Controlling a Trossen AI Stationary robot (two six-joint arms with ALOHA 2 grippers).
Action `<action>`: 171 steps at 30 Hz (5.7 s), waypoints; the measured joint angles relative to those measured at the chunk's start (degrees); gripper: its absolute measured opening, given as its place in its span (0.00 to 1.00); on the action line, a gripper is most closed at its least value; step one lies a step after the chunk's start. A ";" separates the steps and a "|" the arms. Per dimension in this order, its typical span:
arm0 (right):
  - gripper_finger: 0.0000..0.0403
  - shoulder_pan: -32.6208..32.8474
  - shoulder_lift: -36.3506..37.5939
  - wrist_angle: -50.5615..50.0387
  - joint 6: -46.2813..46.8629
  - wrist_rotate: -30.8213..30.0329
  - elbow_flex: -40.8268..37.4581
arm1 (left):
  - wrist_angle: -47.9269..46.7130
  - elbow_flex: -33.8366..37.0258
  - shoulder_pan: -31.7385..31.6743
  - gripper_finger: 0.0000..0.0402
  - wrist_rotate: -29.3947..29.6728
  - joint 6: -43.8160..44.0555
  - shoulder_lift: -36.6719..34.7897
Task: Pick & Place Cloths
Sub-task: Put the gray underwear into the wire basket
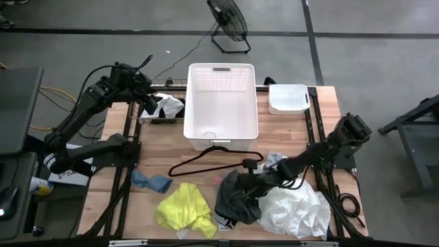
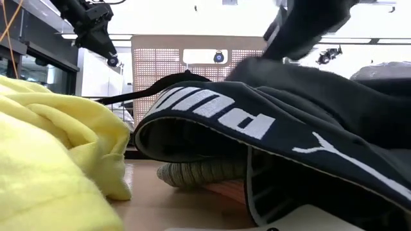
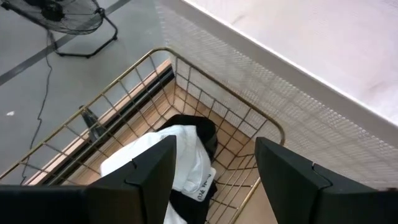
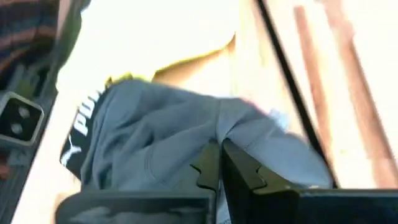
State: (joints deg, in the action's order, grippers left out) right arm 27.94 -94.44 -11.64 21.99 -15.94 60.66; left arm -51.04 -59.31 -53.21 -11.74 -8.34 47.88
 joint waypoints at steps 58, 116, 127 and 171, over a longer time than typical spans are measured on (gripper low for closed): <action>0.01 -10.57 29.32 32.08 -46.16 1.80 2.01 | 50.29 0.02 42.58 0.53 -10.62 10.34 11.84; 0.01 -18.21 27.33 29.36 -43.66 6.09 1.97 | 74.36 -8.56 57.44 0.99 6.90 8.17 42.21; 0.01 -18.21 27.33 28.18 -43.66 6.08 1.97 | 65.48 -14.77 57.35 0.71 7.89 8.85 44.17; 0.68 -10.83 29.22 27.70 -35.68 -23.40 1.97 | 55.49 -14.95 57.35 0.01 6.76 6.43 38.66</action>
State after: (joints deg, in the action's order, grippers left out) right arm 17.11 -65.22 16.05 -13.69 -39.34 62.63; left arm 4.45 -74.26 4.14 -4.98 -1.91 86.54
